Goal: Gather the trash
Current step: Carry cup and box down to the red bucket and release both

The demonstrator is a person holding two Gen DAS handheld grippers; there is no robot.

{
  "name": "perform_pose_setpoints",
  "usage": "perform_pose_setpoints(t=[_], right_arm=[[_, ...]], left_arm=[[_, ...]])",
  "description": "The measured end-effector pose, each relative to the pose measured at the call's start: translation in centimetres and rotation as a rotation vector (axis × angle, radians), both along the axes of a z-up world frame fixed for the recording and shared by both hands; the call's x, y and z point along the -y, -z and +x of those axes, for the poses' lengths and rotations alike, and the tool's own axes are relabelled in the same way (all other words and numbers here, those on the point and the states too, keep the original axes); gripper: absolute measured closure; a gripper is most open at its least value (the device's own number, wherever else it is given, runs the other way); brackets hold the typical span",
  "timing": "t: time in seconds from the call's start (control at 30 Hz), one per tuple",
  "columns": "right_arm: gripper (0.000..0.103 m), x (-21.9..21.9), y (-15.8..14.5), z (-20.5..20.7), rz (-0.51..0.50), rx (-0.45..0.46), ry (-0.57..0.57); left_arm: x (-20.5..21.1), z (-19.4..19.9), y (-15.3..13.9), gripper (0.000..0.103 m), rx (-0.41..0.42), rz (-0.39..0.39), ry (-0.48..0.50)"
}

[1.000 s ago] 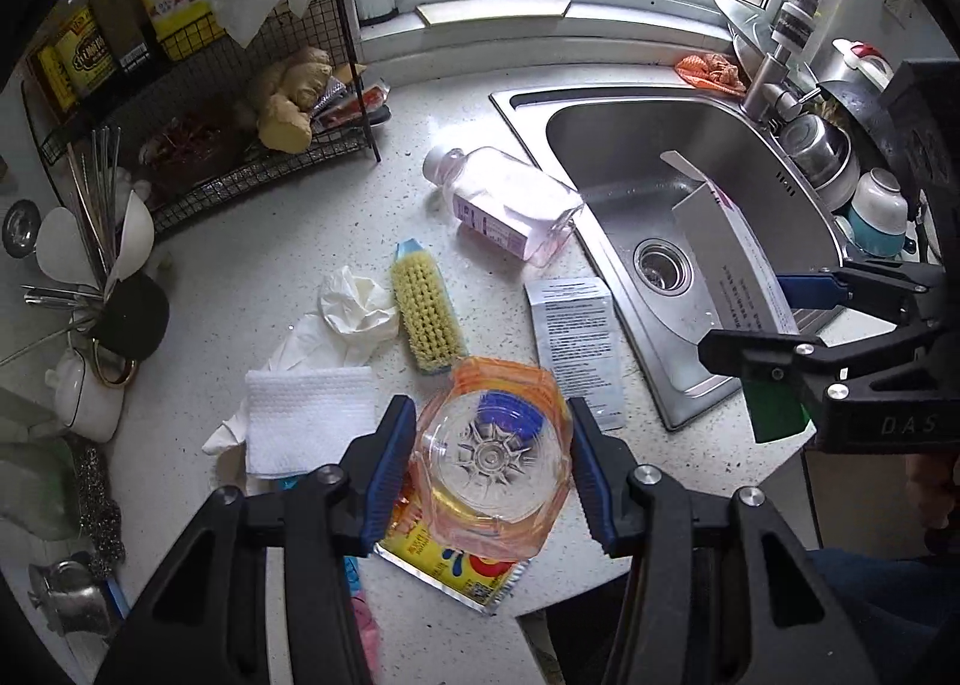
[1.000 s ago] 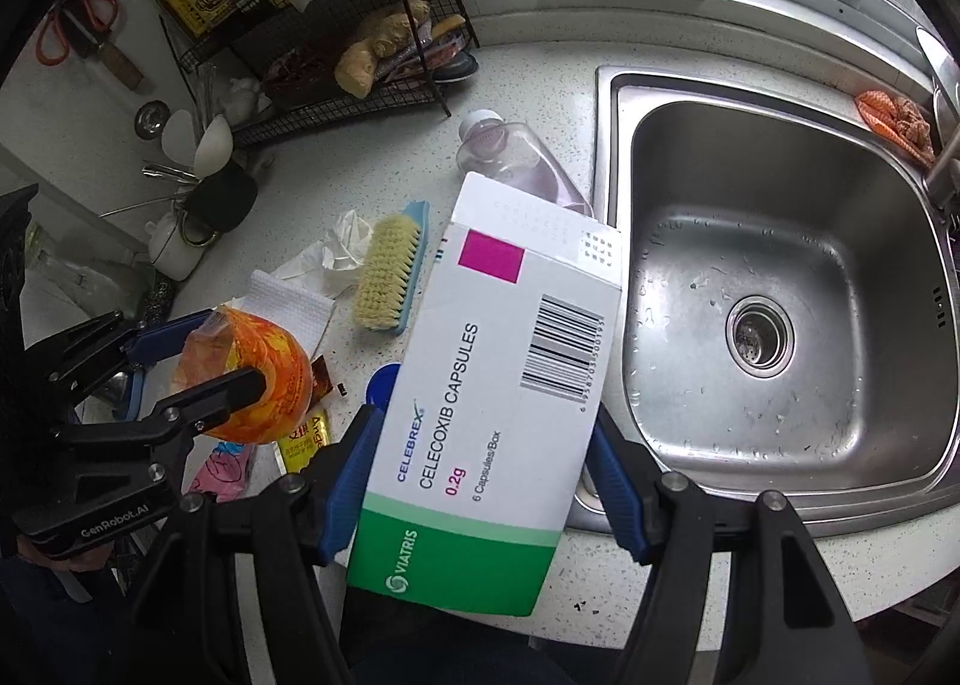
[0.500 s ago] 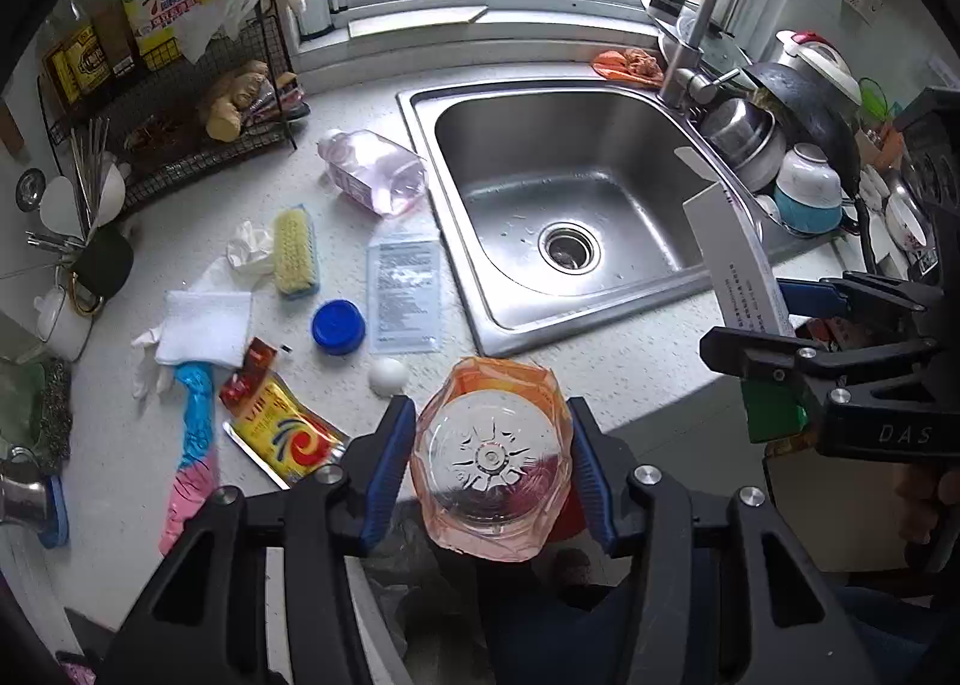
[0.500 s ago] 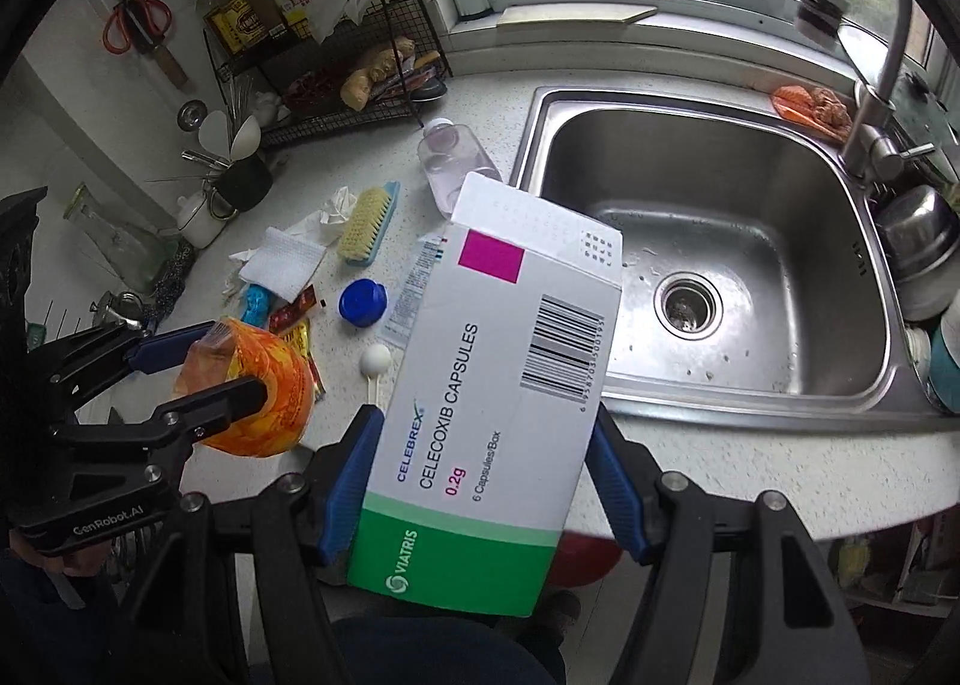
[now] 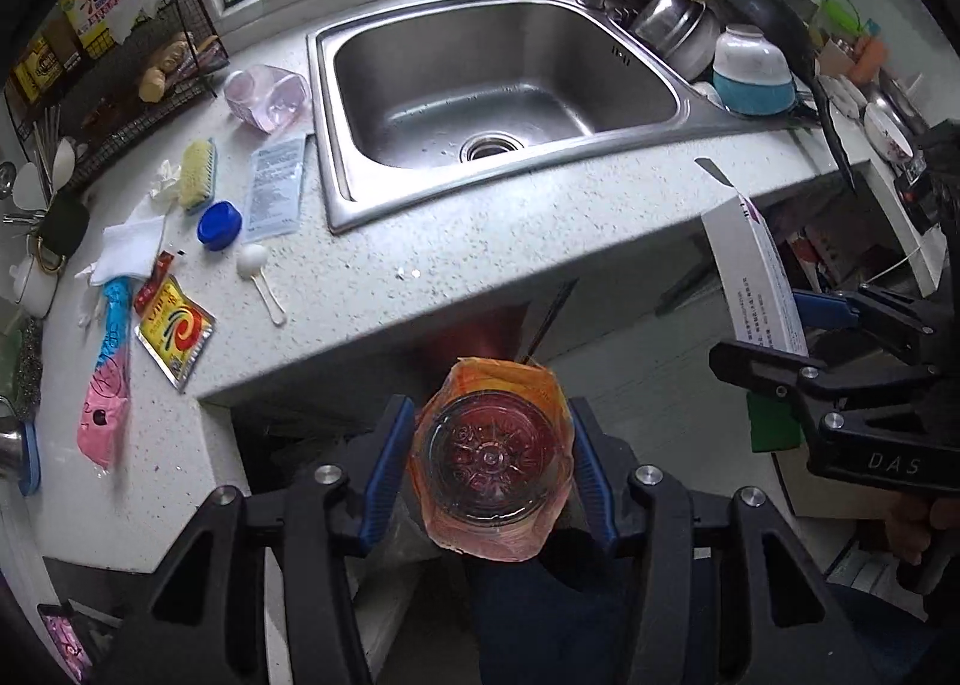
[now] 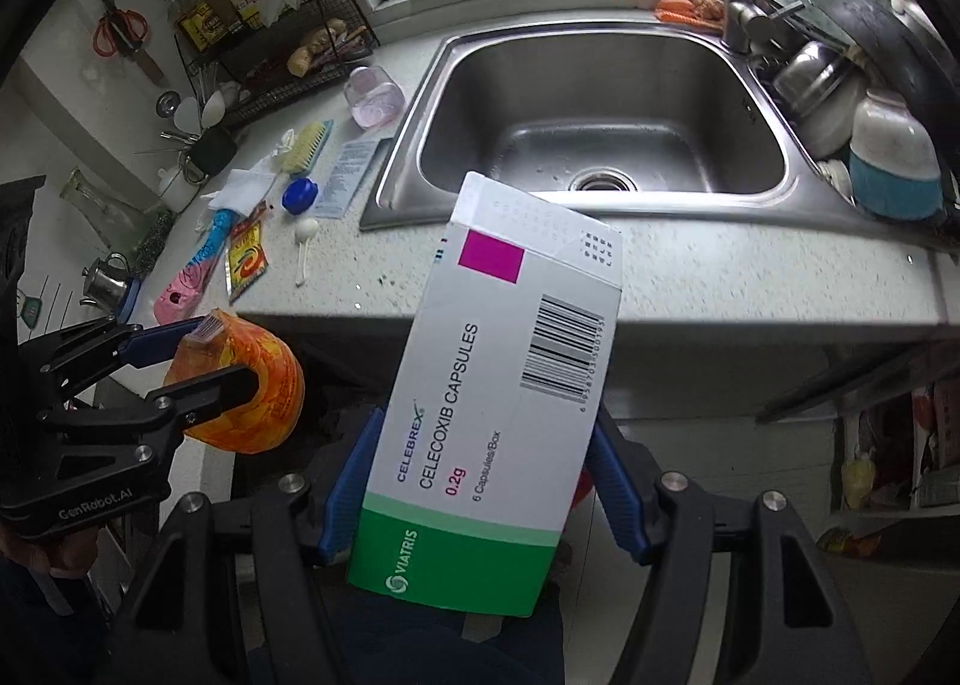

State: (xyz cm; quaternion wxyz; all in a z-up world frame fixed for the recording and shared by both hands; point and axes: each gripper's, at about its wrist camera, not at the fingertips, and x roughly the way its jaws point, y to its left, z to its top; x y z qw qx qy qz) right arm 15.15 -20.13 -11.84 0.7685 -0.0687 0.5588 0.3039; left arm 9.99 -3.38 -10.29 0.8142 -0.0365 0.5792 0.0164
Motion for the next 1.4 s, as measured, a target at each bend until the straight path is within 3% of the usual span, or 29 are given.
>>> perform_pose_setpoints(t=[0.27, 0.53, 0.8, 1.07, 1.2, 1.27, 1.4], right_arm=[[0.039, 2.4, 5.3, -0.7, -0.032, -0.06, 0.044], [0.039, 3.4, 15.0, -0.7, -0.055, -0.127, 0.101], [0.039, 2.9, 24.8, -0.5, -0.055, -0.203, 0.141], [0.039, 3.4, 30.3, 0.6, -0.075, -0.219, 0.171], [0.039, 2.9, 31.0, 0.8, -0.102, -0.177, 0.158], [0.039, 3.0, 31.0, 0.3, -0.098, -0.173, 0.15], [0.039, 3.6, 31.0, 0.2, -0.089, -0.175, 0.134]], left_arm=[[3.1, 0.3, 8.1, 0.054, -0.101, -0.038, 0.037], [4.5, 0.5, 19.6, 0.054, -0.176, -0.069, 0.049], [5.3, 2.3, 29.4, 0.053, -0.184, -0.07, 0.038], [6.0, 4.5, 34.9, 0.049, -0.184, -0.086, 0.046], [6.0, 4.8, 35.4, 0.044, -0.159, -0.069, 0.055], [6.3, 4.9, 35.6, 0.031, -0.173, -0.059, 0.063], [6.1, 4.7, 35.1, 0.031, -0.163, -0.098, 0.059]])
